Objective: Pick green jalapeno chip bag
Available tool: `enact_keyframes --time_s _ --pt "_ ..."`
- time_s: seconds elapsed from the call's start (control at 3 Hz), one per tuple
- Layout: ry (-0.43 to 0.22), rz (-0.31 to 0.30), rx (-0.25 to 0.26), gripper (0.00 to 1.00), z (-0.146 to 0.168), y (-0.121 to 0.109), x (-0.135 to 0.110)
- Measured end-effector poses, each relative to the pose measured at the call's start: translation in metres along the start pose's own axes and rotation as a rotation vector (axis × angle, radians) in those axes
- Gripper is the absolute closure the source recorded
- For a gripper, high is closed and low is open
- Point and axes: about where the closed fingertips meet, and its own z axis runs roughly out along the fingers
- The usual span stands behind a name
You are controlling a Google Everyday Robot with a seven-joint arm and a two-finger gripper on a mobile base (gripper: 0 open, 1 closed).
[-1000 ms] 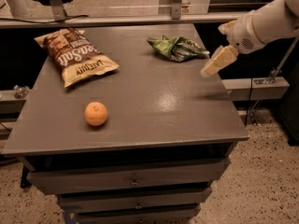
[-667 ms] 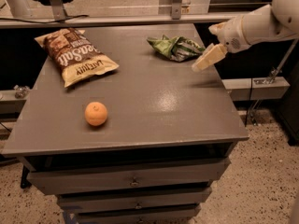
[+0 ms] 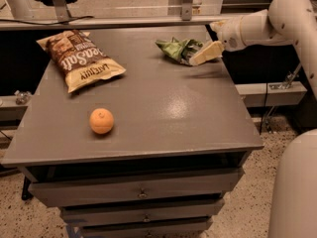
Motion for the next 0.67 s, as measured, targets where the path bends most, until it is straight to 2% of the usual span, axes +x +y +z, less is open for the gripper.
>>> enact_keyframes --time_s 0.33,0.67 --pt "-0.002 0.017 0.012 0.15 0.019 -0.003 -0.005" --pt "0.017 0.035 0.014 0.38 0.031 -0.002 -0.004"
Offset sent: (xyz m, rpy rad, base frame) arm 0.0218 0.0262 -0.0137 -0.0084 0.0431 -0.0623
